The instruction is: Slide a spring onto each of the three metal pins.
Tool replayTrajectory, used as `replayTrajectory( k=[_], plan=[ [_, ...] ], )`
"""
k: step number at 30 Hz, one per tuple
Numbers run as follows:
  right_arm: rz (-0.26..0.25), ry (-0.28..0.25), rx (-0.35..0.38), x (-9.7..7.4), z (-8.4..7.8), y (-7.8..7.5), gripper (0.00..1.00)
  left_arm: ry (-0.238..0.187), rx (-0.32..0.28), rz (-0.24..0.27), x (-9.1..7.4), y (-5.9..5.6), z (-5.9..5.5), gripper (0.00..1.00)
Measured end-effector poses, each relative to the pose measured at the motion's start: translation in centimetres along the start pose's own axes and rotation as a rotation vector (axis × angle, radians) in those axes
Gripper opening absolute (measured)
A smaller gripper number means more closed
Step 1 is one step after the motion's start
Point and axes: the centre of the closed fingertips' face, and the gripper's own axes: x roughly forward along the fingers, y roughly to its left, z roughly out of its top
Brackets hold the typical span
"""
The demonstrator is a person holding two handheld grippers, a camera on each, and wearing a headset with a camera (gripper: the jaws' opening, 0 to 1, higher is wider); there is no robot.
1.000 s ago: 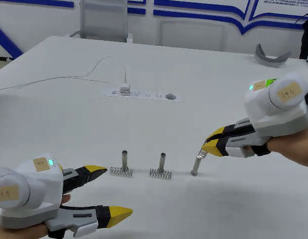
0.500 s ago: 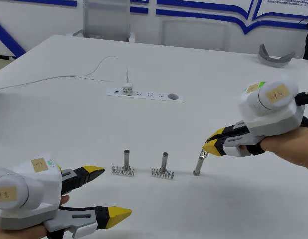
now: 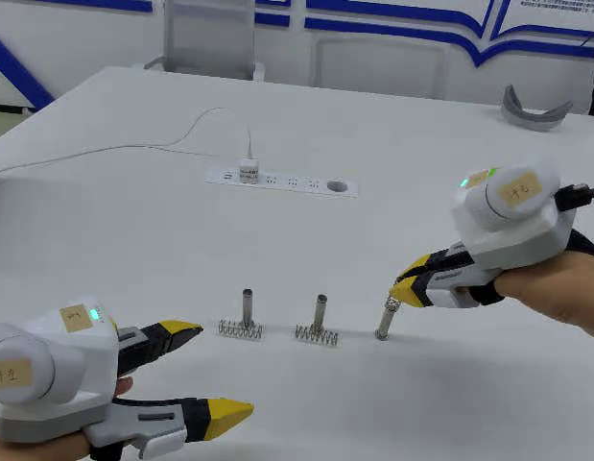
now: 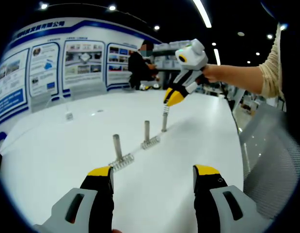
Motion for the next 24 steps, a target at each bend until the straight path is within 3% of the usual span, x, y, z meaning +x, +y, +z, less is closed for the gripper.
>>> replayTrajectory(
  k=[24],
  plan=[
    [0.014,0.054,0.049,2.8,-2.7,-0.1,0.12,0.002,0.000,0.003,0.0,-0.2,0.1,0.67]
  ],
)
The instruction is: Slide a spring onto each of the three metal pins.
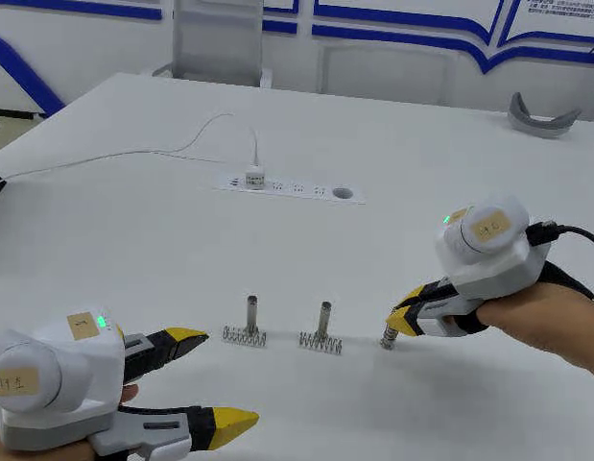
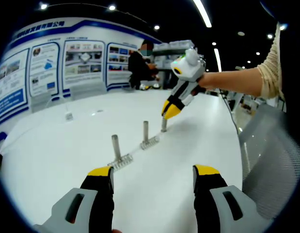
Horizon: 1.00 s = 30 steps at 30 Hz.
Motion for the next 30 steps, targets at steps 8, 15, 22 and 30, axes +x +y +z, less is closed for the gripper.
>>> replayTrajectory(
  k=[8,15,22,30],
  plan=[
    [-0.006,0.004,0.006,0.4,-0.7,0.1,0.12,0.000,0.002,0.001,0.0,0.0,0.0,0.67],
    [-0.008,-0.001,0.005,0.4,-0.7,0.1,0.15,-0.004,0.003,0.000,0.0,-0.1,0.1,0.67],
    [-0.015,-0.022,-0.017,-0.1,-0.2,0.4,0.20,-0.008,0.004,0.000,0.1,0.0,0.3,0.67],
    [-0.006,-0.055,-0.076,-0.8,1.3,1.5,0.22,-0.008,0.009,-0.004,0.1,-0.1,0.3,0.67]
  ],
)
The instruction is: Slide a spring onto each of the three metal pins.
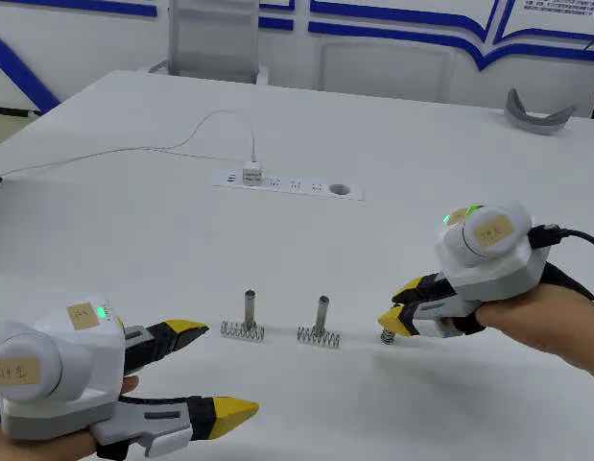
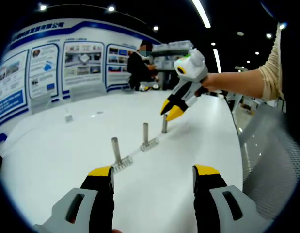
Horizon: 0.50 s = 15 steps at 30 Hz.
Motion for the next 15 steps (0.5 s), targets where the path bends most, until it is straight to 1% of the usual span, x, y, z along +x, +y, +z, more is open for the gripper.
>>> replayTrajectory(
  k=[4,7,11,15],
  plan=[
    [0.026,-0.014,-0.038,0.2,1.0,1.1,0.22,-0.001,0.003,-0.001,0.0,0.0,0.1,0.67],
    [0.043,-0.015,-0.063,0.6,1.5,1.7,0.22,-0.002,0.004,0.000,0.0,0.0,0.2,0.67],
    [0.071,-0.010,-0.084,1.2,1.8,2.5,0.22,-0.002,0.004,0.001,0.0,0.1,0.2,0.67],
    [0.105,0.004,-0.104,2.1,1.8,3.4,0.21,-0.002,0.005,0.001,0.0,0.1,0.2,0.66]
  ],
)
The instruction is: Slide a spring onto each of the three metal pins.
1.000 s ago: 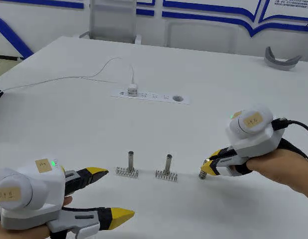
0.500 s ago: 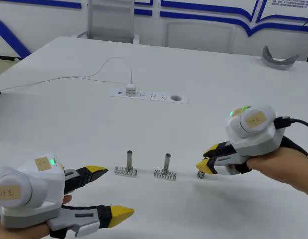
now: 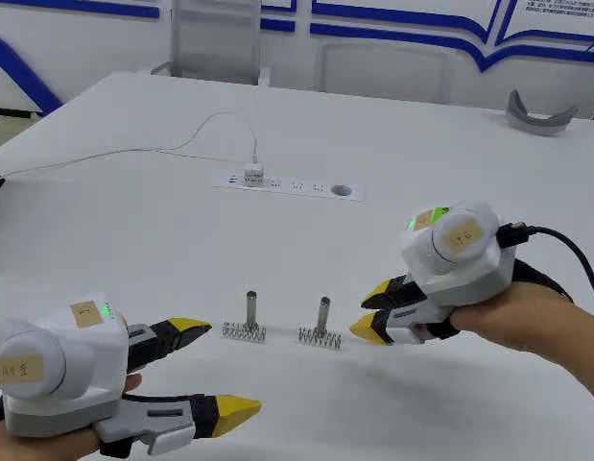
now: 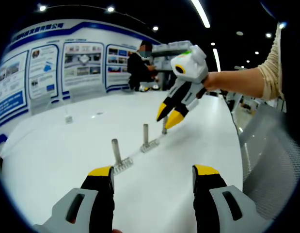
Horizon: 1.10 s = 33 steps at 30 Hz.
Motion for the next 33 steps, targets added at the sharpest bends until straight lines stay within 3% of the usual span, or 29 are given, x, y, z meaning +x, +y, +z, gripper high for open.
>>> replayTrajectory(
  k=[15,33],
  plan=[
    [0.071,0.061,-0.039,2.4,-0.9,0.9,0.20,0.007,0.004,-0.004,0.2,-0.2,-0.1,0.66],
    [0.119,0.122,-0.056,4.3,-1.8,1.2,0.16,0.009,0.003,-0.002,0.2,-0.4,0.0,0.65]
  ],
)
